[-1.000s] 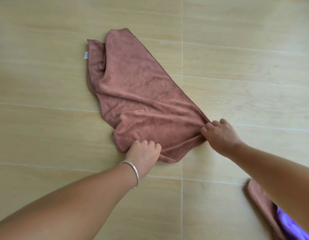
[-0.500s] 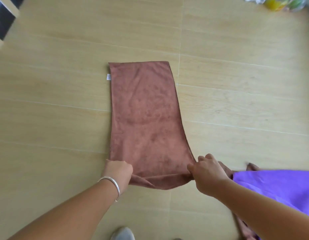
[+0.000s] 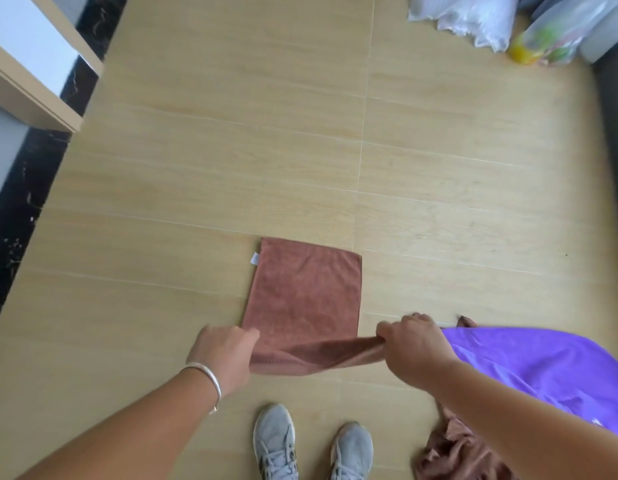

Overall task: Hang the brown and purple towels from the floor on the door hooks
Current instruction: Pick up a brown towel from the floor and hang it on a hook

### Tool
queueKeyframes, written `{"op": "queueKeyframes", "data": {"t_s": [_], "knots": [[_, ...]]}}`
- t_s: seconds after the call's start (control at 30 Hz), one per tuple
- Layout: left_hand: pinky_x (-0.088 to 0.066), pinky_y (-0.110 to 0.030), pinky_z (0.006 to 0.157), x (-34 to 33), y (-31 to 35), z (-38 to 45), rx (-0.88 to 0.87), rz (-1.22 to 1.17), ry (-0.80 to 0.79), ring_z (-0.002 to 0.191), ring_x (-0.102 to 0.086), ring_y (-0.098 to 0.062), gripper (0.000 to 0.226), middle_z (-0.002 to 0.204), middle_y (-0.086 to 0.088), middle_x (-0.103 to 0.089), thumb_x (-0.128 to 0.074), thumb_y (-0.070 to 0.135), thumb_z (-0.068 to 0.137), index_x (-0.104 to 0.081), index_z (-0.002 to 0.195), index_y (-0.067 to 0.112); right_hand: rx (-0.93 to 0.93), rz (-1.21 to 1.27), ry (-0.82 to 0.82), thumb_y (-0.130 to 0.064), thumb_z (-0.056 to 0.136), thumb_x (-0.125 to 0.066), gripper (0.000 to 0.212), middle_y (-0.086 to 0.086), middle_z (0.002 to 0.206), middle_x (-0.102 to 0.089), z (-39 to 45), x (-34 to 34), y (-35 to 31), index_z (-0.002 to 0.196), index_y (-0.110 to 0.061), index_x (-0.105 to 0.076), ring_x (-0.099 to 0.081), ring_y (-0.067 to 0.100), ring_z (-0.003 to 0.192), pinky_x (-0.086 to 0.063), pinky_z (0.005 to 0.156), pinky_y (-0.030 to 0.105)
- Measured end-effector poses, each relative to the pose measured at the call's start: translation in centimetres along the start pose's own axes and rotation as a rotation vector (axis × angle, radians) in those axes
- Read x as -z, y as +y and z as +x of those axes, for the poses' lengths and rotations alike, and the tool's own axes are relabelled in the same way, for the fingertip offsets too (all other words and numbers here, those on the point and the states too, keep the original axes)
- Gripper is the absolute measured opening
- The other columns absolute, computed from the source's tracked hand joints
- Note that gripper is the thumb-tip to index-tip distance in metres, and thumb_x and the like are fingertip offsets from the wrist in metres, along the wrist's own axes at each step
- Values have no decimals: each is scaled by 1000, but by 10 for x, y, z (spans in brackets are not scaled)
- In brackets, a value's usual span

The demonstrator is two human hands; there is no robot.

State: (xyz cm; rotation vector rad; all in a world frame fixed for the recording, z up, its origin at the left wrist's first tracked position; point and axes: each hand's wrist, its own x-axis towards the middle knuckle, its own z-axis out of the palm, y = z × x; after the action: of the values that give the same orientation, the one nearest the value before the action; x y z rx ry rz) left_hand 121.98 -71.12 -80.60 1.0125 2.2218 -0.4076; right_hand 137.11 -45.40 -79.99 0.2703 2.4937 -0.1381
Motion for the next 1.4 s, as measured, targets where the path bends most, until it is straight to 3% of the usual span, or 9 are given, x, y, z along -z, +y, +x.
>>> {"op": "queueKeyframes", "data": {"t_s": [0.23, 0.47, 0.53, 0.73, 0.87, 1.03, 1.13, 1.2, 1.4], "knots": [[-38, -31, 64, 104, -55, 12, 133, -48, 312, 91, -65, -26, 14, 96, 2, -64, -54, 17, 80, -48, 88, 26, -204, 109, 315, -9, 83, -40, 33, -3, 73, -57, 19, 123, 26, 103, -27, -60, -46, 22, 74, -31, 72, 34], [-30, -31, 57, 236, -74, 9, 151, -125, 596, 64, -44, -28, 3, 77, -5, -62, -50, 17, 77, -48, 75, 17, -251, 87, 648, -6, 85, -45, 15, 4, 61, -55, 14, 238, 63, 82, -18, -54, -50, 32, 67, -28, 70, 35], [-32, -31, 58, 266, -74, 5, 149, -167, 716, 62, -43, -29, 5, 74, -6, -62, -50, 17, 77, -55, 78, 16, -240, 84, 751, -5, 85, -45, 18, 7, 66, -61, 4, 262, 74, 88, -15, -60, -44, 29, 65, -33, 76, 37], [-41, -31, 61, 303, -64, -20, 72, -406, 1009, 71, -58, -33, 32, 78, -4, -69, -42, 22, 79, -69, 96, 25, -178, 127, 914, -6, 89, -50, 20, 11, 87, -71, -28, 288, 98, 99, -13, -66, -60, 34, 84, -37, 90, 41], [-39, -29, 56, 268, -53, -39, -9, -401, 993, 65, -59, -32, 38, 74, -3, -69, -38, 26, 79, -70, 100, 24, -84, 109, 822, -13, 93, -50, 18, 3, 97, -71, -49, 257, 105, 98, -16, -67, -62, 27, 100, -31, 106, 43], [-53, -36, 56, 179, -38, -74, -169, -365, 822, 70, -66, -34, 38, 72, -1, -70, -40, 29, 81, -74, 96, 19, 32, 94, 632, -17, 89, -64, 8, 2, 90, -74, -82, 175, 89, 91, -13, -70, -64, 22, 109, -39, 104, 45], [-56, -38, 57, 126, -29, -89, -197, -295, 732, 72, -70, -34, 16, 73, 1, -73, -72, 12, 73, -75, 87, 19, 89, 107, 531, -17, 82, -73, 10, 0, 87, -73, -99, 120, 77, 92, -14, -71, -66, 22, 104, -45, 99, 44], [-56, -35, 54, 91, -23, -92, -162, -322, 601, 74, -71, -36, 30, 75, 2, -74, -88, 3, 62, -77, 84, 19, 112, 118, 461, -18, 80, -75, 12, -3, 86, -73, -105, 85, 69, 92, -15, -71, -67, 21, 102, -48, 97, 42], [-54, -26, 54, 10, -11, -76, -181, -319, 420, 67, -71, -23, 31, 62, 14, -69, -95, 18, 50, -74, 71, 28, 132, 178, 347, -25, 70, -85, 16, -7, 76, -70, -93, -8, 53, 75, -19, -71, -68, 18, 91, -51, 88, 30]]}}
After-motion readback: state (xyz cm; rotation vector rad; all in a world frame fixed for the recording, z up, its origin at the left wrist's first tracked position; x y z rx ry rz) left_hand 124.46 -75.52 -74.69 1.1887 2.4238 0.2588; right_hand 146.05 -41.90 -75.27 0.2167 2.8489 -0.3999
